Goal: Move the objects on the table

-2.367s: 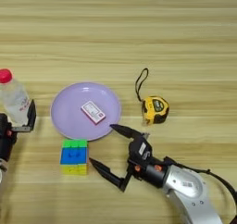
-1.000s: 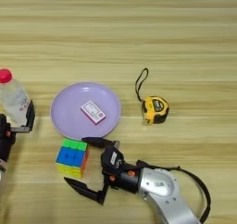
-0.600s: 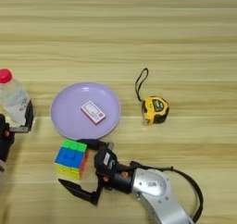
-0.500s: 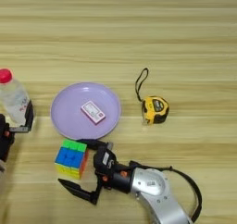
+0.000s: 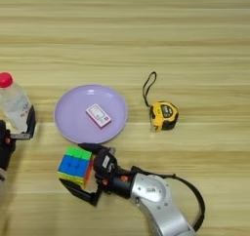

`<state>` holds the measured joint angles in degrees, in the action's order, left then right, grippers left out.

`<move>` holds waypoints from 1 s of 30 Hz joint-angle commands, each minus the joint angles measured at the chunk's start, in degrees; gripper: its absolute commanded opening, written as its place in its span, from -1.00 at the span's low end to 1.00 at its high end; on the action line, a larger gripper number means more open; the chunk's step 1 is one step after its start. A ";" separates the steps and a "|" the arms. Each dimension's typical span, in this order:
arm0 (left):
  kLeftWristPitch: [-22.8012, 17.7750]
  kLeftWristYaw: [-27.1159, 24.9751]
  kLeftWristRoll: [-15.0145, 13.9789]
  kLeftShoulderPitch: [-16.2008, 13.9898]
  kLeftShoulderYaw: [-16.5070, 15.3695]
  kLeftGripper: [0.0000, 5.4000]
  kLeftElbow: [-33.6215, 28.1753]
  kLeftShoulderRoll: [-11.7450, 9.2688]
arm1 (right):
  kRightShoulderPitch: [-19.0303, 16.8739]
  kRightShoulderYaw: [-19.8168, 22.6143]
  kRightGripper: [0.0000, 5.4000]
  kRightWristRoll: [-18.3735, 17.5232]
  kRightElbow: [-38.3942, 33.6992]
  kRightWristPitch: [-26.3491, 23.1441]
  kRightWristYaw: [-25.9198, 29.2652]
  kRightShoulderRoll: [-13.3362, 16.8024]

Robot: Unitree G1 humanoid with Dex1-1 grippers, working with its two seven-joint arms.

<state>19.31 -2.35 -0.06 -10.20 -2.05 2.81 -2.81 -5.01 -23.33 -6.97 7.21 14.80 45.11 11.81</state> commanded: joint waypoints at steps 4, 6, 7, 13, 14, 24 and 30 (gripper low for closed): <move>-0.73 0.46 0.28 0.54 0.18 1.00 0.05 0.35 | 0.12 0.30 0.49 -0.11 -0.55 -0.35 -0.38 -0.22; -0.71 0.50 0.28 0.60 0.19 1.00 0.19 0.37 | -0.01 0.41 0.42 -0.29 -1.24 -0.56 -0.38 -0.14; -0.69 0.51 0.29 0.61 0.20 1.00 0.24 0.37 | -0.06 0.49 0.39 -0.38 -1.62 -0.69 -0.41 -0.10; -0.69 0.70 0.34 0.51 0.38 1.00 0.25 0.48 | -1.00 1.12 0.23 -1.44 -7.08 -2.54 -1.35 0.27; -0.65 0.73 0.35 0.51 0.40 1.00 0.32 0.49 | -1.12 1.43 0.23 -1.69 -8.15 -3.04 -1.84 0.22; -0.23 0.73 0.10 0.98 0.39 1.00 1.59 0.52 | 5.96 6.08 0.23 -3.48 -13.61 -9.34 -10.02 -3.76; 0.02 0.78 0.14 1.22 0.27 1.00 1.95 0.48 | 16.01 7.92 0.23 0.63 -2.66 -9.04 -17.31 -8.11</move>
<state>19.38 -1.70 -0.09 -9.61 -1.79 4.48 -2.39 7.77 -15.82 -7.84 0.81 5.79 29.33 5.36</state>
